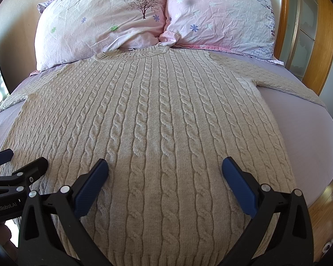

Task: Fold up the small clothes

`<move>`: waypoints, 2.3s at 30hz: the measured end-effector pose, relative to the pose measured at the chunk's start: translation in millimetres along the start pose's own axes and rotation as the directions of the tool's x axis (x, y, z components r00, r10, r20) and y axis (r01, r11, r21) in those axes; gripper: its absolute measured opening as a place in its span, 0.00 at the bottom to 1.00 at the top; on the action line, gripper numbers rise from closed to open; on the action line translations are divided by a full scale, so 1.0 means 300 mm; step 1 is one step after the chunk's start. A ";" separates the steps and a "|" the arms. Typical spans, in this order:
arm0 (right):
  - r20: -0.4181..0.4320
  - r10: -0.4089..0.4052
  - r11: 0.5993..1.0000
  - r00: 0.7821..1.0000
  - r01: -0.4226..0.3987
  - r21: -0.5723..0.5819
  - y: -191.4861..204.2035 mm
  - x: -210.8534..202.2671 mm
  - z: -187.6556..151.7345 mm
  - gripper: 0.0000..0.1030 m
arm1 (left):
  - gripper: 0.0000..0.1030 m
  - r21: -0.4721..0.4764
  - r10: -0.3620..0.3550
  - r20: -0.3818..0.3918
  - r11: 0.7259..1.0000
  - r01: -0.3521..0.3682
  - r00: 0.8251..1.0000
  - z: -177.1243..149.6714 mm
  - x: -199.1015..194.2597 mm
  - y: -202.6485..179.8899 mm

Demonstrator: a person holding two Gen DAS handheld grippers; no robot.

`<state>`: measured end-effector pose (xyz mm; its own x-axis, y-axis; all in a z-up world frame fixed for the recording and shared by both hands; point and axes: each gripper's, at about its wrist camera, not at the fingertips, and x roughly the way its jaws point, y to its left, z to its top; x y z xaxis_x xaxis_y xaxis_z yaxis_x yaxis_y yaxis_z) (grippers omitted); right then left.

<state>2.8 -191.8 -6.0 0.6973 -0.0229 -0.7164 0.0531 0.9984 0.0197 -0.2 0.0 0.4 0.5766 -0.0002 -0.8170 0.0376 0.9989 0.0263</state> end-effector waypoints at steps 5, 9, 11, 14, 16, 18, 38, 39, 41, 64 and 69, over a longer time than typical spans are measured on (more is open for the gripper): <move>0.000 0.000 1.000 1.000 0.000 0.000 -0.001 0.000 0.000 0.98 | 0.99 0.000 0.000 0.002 1.000 0.000 1.000 0.000 0.000 0.000; 0.000 0.000 1.000 1.000 0.000 0.000 -0.002 -0.001 0.000 0.98 | 0.99 0.000 0.000 0.002 1.000 0.000 1.000 0.000 0.000 0.000; 0.000 0.000 1.000 1.000 0.000 0.000 -0.002 -0.001 0.000 0.98 | 0.99 0.000 0.000 0.002 1.000 0.000 1.000 0.000 -0.001 0.000; 0.001 0.000 1.000 1.000 0.000 0.000 -0.002 -0.001 0.000 0.98 | 0.99 0.000 0.000 0.003 1.000 0.000 1.000 0.000 0.000 0.000; 0.001 0.000 1.000 1.000 0.000 0.000 -0.003 -0.002 0.000 0.98 | 0.99 0.000 0.000 0.003 1.000 0.000 1.000 0.000 -0.001 0.000; 0.001 0.000 1.000 1.000 0.000 0.000 -0.003 -0.002 0.001 0.98 | 0.99 0.000 0.000 0.003 1.000 0.000 1.000 0.000 -0.001 0.000; 0.002 -0.001 1.000 1.000 0.001 -0.001 -0.005 -0.005 0.002 0.98 | 0.99 0.000 0.000 0.005 1.000 0.000 1.000 0.000 -0.001 0.000; 0.002 -0.001 1.000 1.000 0.001 -0.001 -0.005 -0.005 0.002 0.98 | 0.99 0.000 0.000 0.005 1.000 0.000 1.000 0.000 -0.001 0.000; 0.001 -0.001 1.000 1.000 0.001 -0.001 -0.005 -0.005 0.003 0.98 | 0.99 0.000 0.000 0.005 1.000 0.000 1.000 0.000 -0.001 0.000; 0.136 0.304 0.934 0.943 -0.323 0.154 -0.394 -0.061 0.165 0.98 | 0.99 0.038 -0.097 0.021 0.995 0.096 0.995 0.054 -0.024 0.049; 0.210 0.013 0.745 0.978 -0.149 0.650 -1.031 -0.038 0.295 0.81 | 0.99 -0.080 -0.167 0.208 0.979 0.187 0.964 0.144 -0.055 0.228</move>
<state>41.7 -504.9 57.9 0.8322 -0.0206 -0.5540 0.4005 0.7133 0.5752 28.3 66.3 40.6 0.7196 -0.1765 -0.6716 0.0794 0.9817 -0.1729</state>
